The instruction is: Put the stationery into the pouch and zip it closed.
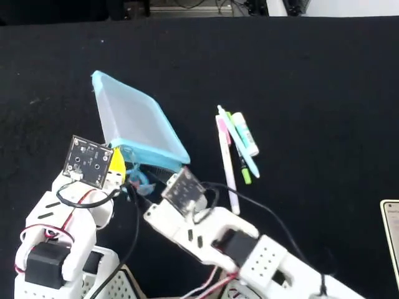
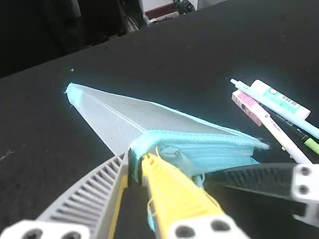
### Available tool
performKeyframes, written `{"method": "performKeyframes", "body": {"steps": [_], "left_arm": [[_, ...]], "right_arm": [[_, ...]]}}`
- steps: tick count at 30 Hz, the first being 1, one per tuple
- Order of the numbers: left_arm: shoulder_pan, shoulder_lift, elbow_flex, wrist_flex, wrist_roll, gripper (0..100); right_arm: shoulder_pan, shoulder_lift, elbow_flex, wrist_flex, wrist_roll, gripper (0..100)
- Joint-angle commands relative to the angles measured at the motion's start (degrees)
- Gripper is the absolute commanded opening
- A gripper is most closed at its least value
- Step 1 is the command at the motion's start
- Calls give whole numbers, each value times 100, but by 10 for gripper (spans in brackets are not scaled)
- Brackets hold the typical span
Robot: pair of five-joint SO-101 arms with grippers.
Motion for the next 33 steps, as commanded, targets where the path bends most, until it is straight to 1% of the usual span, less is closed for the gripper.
{"method": "performKeyframes", "body": {"steps": [1, 4, 7, 10, 15, 16, 18, 19, 20, 22, 24, 30, 31, 33], "left_arm": [[92, 18, -400, 9, 18, 29], [84, 18, -365, 18, 18, 29], [75, 18, -321, 18, 9, 29], [57, 18, -312, 18, 9, 29], [40, 18, -312, 18, 9, 29], [40, 18, -312, 18, 9, 29], [40, 18, -312, 18, 9, 29], [40, 18, -312, 18, 9, 29], [40, 18, -312, 18, 9, 29], [31, 18, -312, 62, 9, 29], [31, 18, -321, 123, 0, 29], [31, 18, -321, 114, 0, 29], [31, 18, -321, 114, 0, 29], [31, 18, -321, 114, 0, 29]], "right_arm": [[158, 1086, -725, -229, -53, 162], [132, 1622, -1033, -211, -53, 162], [132, 1578, -1042, -193, -53, 162], [141, 1200, -919, -185, -44, 162], [141, 154, -426, -185, -26, 155], [149, -13, -356, -176, -18, 129], [167, -286, -295, -44, 0, 21], [193, -365, -295, 44, 44, 8], [237, -426, -295, 132, 141, 31], [404, -567, -303, 325, 290, 7], [642, -725, -374, 589, 352, 11], [1257, -1631, -1103, 2576, 369, 10], [1389, -1754, -1156, 2743, 378, 10], [1670, -1877, -1156, 2840, 642, 10]]}}
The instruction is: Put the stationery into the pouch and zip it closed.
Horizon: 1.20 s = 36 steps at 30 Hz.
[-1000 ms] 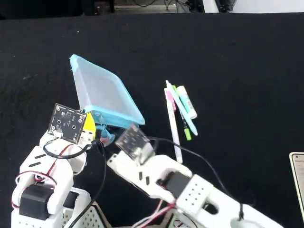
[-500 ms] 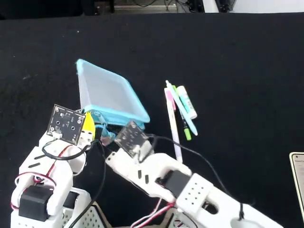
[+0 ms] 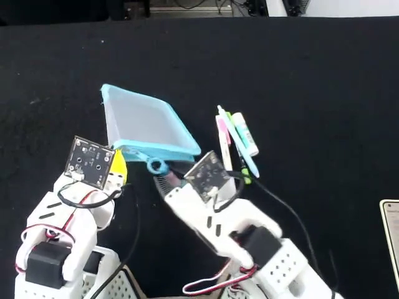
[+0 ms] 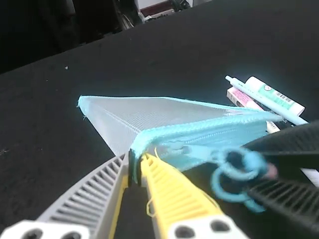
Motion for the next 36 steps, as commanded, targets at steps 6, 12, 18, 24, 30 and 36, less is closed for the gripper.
{"method": "performKeyframes", "body": {"steps": [6, 12, 18, 24, 30, 36], "left_arm": [[-453, -44, -374, -35, -9, 29], [-637, -53, -620, -35, -18, 30], [-602, 9, -1429, -26, -334, 30], [-646, 501, -1481, 9, -334, 30], [-646, 1196, -2026, 62, -308, 30], [-629, 2453, -3248, 958, -299, 30]], "right_arm": [[1240, -268, -400, 264, 571, 10], [1530, -312, -690, 457, 589, 10], [1574, -259, -1596, 1073, 1055, 10], [1591, 13, -2431, 1547, 1486, 10], [1600, 1244, -3626, 2031, 1688, 10], [1600, 2229, -4716, 2655, 1688, 10]]}}
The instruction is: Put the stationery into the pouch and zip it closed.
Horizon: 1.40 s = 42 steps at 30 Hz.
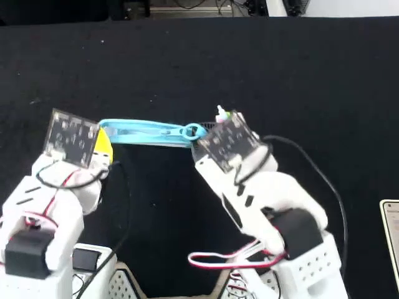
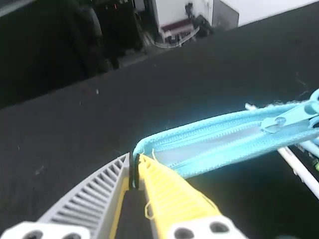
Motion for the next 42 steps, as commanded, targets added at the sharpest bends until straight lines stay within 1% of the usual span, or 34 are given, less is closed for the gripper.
{"method": "performKeyframes", "body": {"steps": [1, 9, 11, 14, 15, 19, 20, 30, 36, 37, 39, 40, 41, 42], "left_arm": [[-127, 870, -1174, 607, -26, 30], [-110, 3174, -3424, 2286, -26, 30], [-101, 3604, -3837, 2532, -26, 30], [-110, 3921, -4145, 2576, -18, 31], [-119, 3947, -4171, 2576, -18, 43], [-101, 3947, -4163, 2576, -18, 144], [-101, 3947, -4180, 2576, -18, 150], [-154, 3991, -4145, 2567, -62, 137], [-163, 3938, -3565, 2567, -62, 135], [-163, 3938, -3495, 2567, -62, 117], [-163, 3938, -3459, 2567, -26, 30], [-163, 3938, -3468, 2567, -26, 27], [-163, 3930, -3468, 2567, -26, 47], [-154, 3903, -3477, 2567, -26, 37]], "right_arm": [[141, 444, -699, 114, 62, 10], [141, 593, -681, 158, 62, 10], [141, 593, -681, 158, 62, 10], [141, 602, -681, 167, 62, 10], [141, 602, -681, 176, 62, 10], [141, 602, -664, 264, 62, 10], [141, 602, -637, 264, 62, 10], [149, 593, -541, 273, 70, 10], [158, 295, -567, 281, 70, 10], [158, 189, -567, 281, 70, 11], [158, -13, -532, 325, 70, 11], [158, -75, -541, 413, 97, 11], [158, -136, -532, 492, 229, 11], [158, -163, -532, 563, 396, 11]]}}
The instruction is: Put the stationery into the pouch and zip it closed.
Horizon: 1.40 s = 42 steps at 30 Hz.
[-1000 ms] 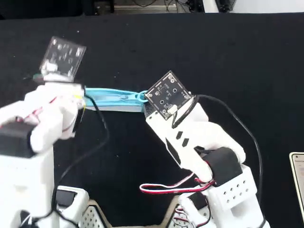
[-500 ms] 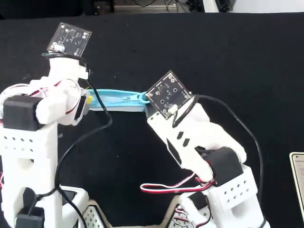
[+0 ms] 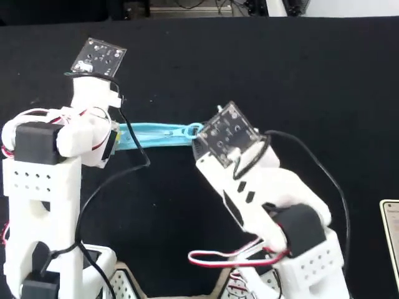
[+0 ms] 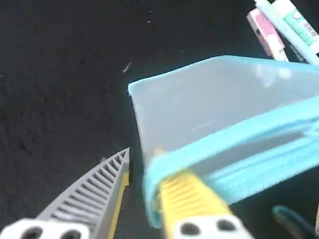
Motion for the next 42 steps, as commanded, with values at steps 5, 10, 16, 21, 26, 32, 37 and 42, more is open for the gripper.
{"method": "performKeyframes", "body": {"steps": [5, 10, 16, 21, 26, 32, 37, 42], "left_arm": [[-66, -501, 84, -158, -9, 30], [-66, -1213, 541, -545, 44, 30], [-66, -2101, 2000, -1512, 62, 30], [-22, -2866, 2914, -1925, 229, 30], [-22, -3218, 3371, -2224, 387, 30], [-22, -3200, 3609, -2303, 387, 30], [-22, -3226, 3758, -2330, 387, 30], [-22, -3200, 3776, -2330, 387, 30]], "right_arm": [[114, -259, -198, 413, 659, 11], [475, -259, -198, 765, 914, 11], [1222, -295, -198, 1002, 1090, 11], [1020, -303, -198, 1442, 1055, 11], [668, -303, -163, 1433, 738, 14], [308, -295, -180, 1776, -35, 175], [308, -259, -725, 2312, -281, 152], [308, -259, -2026, 3059, -281, 162]]}}
